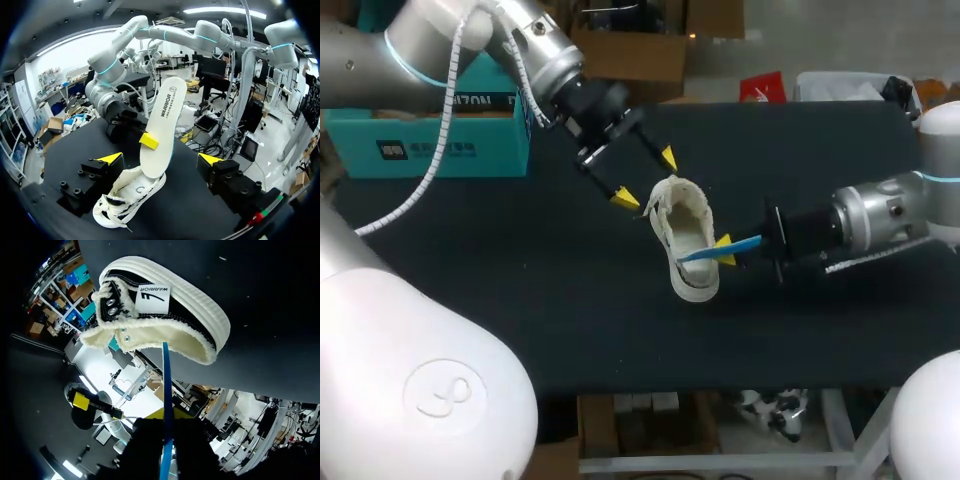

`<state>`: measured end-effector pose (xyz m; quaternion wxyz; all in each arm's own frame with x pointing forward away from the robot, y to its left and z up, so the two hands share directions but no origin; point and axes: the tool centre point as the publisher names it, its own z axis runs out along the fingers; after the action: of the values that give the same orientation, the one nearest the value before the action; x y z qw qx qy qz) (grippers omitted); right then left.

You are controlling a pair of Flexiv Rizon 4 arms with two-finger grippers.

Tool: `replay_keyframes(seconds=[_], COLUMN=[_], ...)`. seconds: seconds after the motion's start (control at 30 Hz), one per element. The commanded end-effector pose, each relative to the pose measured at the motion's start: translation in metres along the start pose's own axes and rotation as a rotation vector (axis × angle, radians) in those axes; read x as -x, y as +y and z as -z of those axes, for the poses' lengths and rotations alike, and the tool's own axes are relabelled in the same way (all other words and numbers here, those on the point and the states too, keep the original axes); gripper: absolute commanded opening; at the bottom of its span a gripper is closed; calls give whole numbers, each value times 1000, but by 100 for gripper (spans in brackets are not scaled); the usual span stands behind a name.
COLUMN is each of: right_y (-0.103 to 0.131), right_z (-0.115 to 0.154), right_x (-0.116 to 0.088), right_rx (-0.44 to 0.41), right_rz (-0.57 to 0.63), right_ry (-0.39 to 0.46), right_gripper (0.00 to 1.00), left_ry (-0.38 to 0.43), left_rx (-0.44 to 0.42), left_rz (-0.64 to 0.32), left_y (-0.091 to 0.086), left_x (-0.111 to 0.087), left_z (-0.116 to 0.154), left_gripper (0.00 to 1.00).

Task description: Open the shoe tongue, take the insole out of the shoe, put the insole back into the shoe, and pack the shoe into the shoebox

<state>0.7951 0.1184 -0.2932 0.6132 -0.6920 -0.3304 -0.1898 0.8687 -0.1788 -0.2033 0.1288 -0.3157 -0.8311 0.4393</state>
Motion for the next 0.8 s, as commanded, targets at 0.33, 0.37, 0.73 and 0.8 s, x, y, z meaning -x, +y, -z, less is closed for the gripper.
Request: replay_keyframes(seconds=[0.33, 0.37, 0.73, 0.8], right_y=[0, 0, 0, 0], right_z=[4, 4, 6, 6], right_x=[3, 3, 4, 4], right_rx=[-8, -9, -12, -12], right_rz=[13, 14, 7, 7], right_ry=[-26, -25, -9, -9], right_gripper=[0, 0, 0, 0], left_ry=[428, 428, 443, 443], left_rx=[43, 49, 90, 90], left_rz=[-6, -5, 4, 4], left_y=[19, 19, 20, 20], left_x=[12, 12, 12, 12], left_z=[4, 4, 4, 4], left_gripper=[100, 100, 100, 100])
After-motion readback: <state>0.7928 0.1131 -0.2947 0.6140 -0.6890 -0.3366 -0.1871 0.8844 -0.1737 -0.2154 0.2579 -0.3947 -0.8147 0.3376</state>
